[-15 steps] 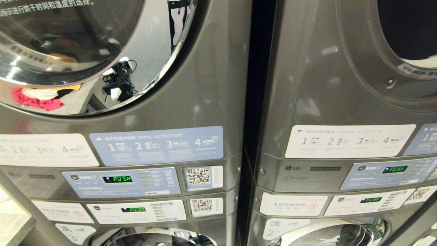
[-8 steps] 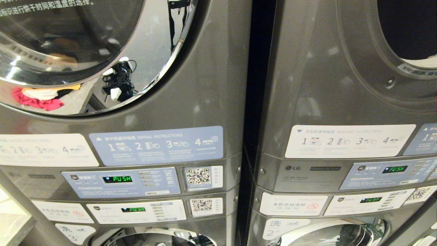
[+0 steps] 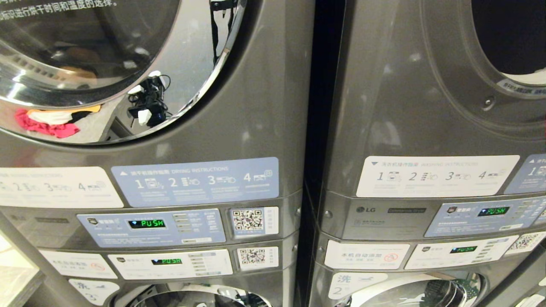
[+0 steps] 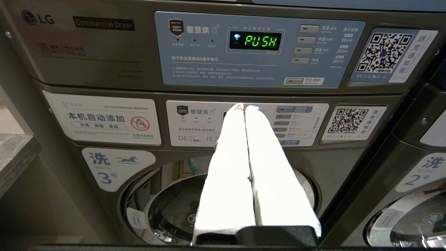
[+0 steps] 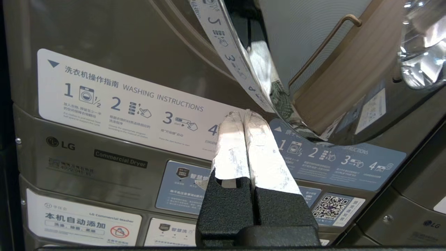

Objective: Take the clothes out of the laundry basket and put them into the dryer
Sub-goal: Open the dryer

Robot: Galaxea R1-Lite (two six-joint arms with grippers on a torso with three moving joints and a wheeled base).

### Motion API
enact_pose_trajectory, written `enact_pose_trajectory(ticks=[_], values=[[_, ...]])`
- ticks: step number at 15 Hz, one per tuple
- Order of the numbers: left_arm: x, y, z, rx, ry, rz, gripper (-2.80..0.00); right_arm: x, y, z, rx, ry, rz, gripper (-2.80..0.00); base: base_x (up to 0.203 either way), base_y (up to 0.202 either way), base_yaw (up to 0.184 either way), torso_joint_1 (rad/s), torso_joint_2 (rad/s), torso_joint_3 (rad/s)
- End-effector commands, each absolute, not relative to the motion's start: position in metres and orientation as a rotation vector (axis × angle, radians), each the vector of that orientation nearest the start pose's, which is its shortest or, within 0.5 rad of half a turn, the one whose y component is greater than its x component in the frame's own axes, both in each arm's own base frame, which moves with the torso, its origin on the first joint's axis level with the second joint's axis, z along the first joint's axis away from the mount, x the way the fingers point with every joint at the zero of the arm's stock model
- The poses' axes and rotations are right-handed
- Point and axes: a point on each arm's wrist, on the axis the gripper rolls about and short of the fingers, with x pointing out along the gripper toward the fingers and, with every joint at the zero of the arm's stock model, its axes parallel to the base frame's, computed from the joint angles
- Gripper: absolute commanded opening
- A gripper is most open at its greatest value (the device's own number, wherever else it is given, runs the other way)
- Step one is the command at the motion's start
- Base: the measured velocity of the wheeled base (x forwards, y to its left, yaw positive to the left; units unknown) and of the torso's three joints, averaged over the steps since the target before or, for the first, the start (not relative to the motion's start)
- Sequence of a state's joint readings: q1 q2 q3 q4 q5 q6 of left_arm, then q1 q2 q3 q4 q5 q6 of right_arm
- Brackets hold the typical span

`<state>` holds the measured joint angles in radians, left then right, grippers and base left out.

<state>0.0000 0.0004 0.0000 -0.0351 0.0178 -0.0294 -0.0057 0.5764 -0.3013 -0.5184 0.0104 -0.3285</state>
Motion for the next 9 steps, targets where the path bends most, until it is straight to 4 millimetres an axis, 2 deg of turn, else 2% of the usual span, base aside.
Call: enact_pose_trajectory(ticks=[1, 9], values=[[-0.0218, 0.0004, 0.0753, -0.029, -0.022, 0.018, -2.8, 0.0294, 0.0, 0.2115, -0.33, -0.269, -0.041, -2.8, 0.0, 0.0, 0.0, 0.0, 0.0, 0.0], [-0.0218, 0.0004, 0.0754, -0.029, -0.023, 0.018, -2.8, 0.0217, -0.0013, 0.2132, -0.225, -0.303, -0.092, -2.8, 0.0, 0.0, 0.0, 0.0, 0.0, 0.0]])
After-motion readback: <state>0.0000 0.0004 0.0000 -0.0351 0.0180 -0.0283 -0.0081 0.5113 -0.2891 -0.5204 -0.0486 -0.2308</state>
